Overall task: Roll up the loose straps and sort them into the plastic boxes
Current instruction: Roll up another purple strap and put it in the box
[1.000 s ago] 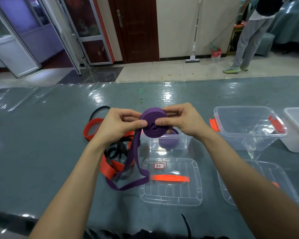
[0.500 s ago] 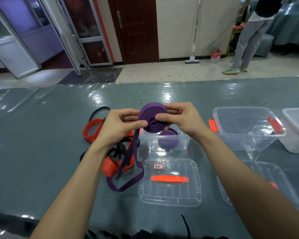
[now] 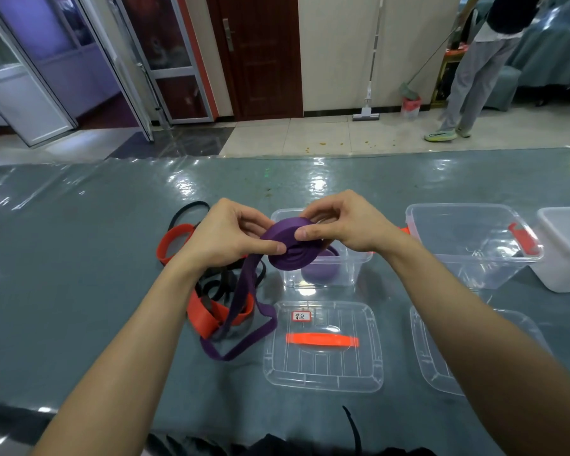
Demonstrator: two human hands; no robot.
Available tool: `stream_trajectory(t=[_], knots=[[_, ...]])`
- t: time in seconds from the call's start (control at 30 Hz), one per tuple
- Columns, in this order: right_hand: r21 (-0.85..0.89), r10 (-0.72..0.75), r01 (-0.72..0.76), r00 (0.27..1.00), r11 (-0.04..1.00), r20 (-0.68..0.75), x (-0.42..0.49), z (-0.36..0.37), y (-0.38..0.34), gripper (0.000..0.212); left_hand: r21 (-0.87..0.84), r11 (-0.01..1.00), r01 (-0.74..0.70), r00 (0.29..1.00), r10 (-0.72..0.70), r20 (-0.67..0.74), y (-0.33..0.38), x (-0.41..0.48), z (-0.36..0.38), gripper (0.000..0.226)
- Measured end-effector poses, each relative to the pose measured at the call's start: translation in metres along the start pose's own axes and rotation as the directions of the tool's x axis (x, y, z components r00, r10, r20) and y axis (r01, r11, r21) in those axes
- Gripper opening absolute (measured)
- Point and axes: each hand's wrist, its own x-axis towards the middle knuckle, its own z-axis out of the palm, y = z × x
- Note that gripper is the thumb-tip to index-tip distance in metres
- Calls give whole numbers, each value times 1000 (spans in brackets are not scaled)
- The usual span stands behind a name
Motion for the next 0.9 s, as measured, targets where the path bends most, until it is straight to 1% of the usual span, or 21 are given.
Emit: stream_trajectory(t=[0.07,0.1,0.17,0.23,0.27,0.3,0.33,0.4,0.47,0.57,0.73,0.77,0.9], knots=[[-13,13,-13,999,1000,31,-1,0,1,22,57,998,-3,1000,3,1,2,1,0,39],[-55,19,-16,998,998,58,-1,1,-1,26,96,995,-9,1000,9,2,3,2,1,36],[-217,15,13,992,976,128,0,5,-8,33,184,982,-48,999,47,14,6,4,2,30],[-410,-13,77,988,909,156,4,10,-13,26,250,962,-105,994,99,37,12,6,5,27],[-461,-39,106,987,881,153,6,10,-15,25,261,957,-124,992,119,33,14,7,6,28],[-468,-66,126,988,875,143,7,9,-17,25,246,960,-134,991,134,15,15,9,5,31],[-437,-83,132,988,890,129,7,7,-18,23,206,969,-137,990,142,-8,14,9,3,35],[-322,-104,123,992,939,75,6,-1,-20,20,113,983,-145,988,151,-40,9,9,-3,41],[-219,-115,117,993,969,19,7,-9,-25,23,60,985,-159,985,163,-63,5,7,-7,41],[-104,-125,124,992,987,-8,15,-20,-38,28,-91,982,-167,981,156,-116,5,5,-16,42],[-28,-149,150,988,988,29,24,-32,-58,40,-298,928,-225,974,210,-80,15,8,-37,36],[-28,-154,155,987,987,37,25,-33,-60,43,-313,923,-224,975,211,-75,15,8,-38,36],[-51,-133,135,990,989,52,23,-29,-53,45,-271,949,-161,987,161,-21,8,10,-28,38]])
